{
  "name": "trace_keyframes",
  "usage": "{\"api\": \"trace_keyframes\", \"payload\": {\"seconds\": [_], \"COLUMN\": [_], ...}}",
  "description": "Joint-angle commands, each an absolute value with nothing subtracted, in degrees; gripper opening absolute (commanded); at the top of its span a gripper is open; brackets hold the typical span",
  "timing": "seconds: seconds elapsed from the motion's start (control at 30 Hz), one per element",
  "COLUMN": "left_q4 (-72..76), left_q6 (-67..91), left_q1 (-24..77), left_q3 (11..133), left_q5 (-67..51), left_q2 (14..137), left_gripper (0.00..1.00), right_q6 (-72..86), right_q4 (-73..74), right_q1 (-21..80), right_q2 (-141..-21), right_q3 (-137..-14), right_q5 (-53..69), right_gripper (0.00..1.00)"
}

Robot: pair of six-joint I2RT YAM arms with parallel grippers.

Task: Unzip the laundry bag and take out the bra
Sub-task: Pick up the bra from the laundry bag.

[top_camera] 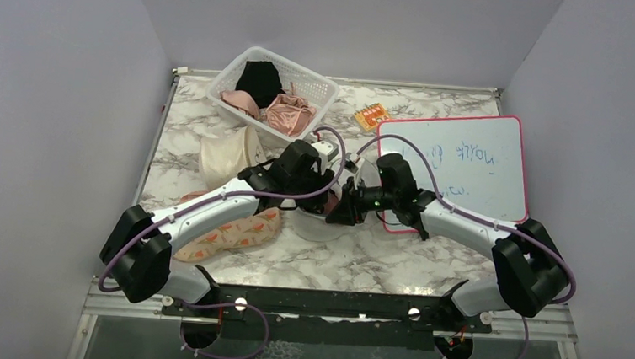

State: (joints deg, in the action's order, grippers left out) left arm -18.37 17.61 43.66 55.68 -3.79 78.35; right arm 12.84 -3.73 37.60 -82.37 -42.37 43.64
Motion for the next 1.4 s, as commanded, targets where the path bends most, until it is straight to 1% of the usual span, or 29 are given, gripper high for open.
{"api": "trace_keyframes", "payload": {"seconds": [0.0, 0.13, 0.33, 0.43, 0.5, 0.6, 0.7, 0.83, 1.03, 1.07, 1.17, 1.37], "left_q4": [-21.5, -21.5, -20.4, -20.3, -20.2, -19.0, -17.6, -15.7, -12.8, -12.9, -13.2, -10.7], "left_q6": [14.8, 15.9, 17.1, 15.6, 15.2, 15.7, 16.7, 17.5, 17.2, 17.0, 16.5, 15.8], "left_q1": [43.9, 43.9, 43.9, 44.0, 44.0, 44.0, 44.0, 44.0, 44.0, 44.0, 44.0, 44.0], "left_q3": [54.9, 53.5, 49.8, 48.7, 48.6, 48.8, 49.3, 50.2, 51.1, 51.6, 53.3, 54.1], "left_q5": [3.9, 5.3, 7.4, 7.5, 7.1, 5.3, 3.7, 1.3, 0.5, 0.6, 1.1, -1.9], "left_q2": [79.1, 78.4, 75.3, 75.5, 75.7, 75.7, 74.8, 73.7, 74.5, 75.3, 77.4, 78.7], "left_gripper": [0.4, 0.4, 0.51, 0.51, 0.46, 0.35, 0.34, 0.38, 0.38, 0.37, 0.28, 0.24], "right_q6": [15.1, 15.9, 16.6, 17.0, 17.1, 16.9, 16.7, 16.4, 15.5, 15.6, 15.8, 16.0], "right_q4": [-8.4, -9.8, -11.1, -11.8, -12.2, -12.0, -11.9, -11.7, -10.7, -10.7, -10.7, -10.6], "right_q1": [38.8, 40.6, 42.2, 42.7, 43.1, 43.9, 44.9, 45.9, 46.1, 46.1, 46.1, 46.1], "right_q2": [-81.0, -81.4, -82.4, -83.2, -83.5, -84.3, -85.3, -85.9, -85.8, -85.8, -85.6, -84.9], "right_q3": [-40.9, -39.5, -38.1, -38.0, -38.2, -38.8, -39.2, -39.1, -39.5, -39.5, -39.4, -39.1], "right_q5": [45.4, 44.4, 43.4, 43.3, 43.0, 43.0, 42.9, 41.8, 41.4, 41.3, 41.2, 41.0], "right_gripper": [0.21, 0.23, 0.24, 0.24, 0.24, 0.24, 0.23, 0.23, 0.23, 0.23, 0.23, 0.23]}}
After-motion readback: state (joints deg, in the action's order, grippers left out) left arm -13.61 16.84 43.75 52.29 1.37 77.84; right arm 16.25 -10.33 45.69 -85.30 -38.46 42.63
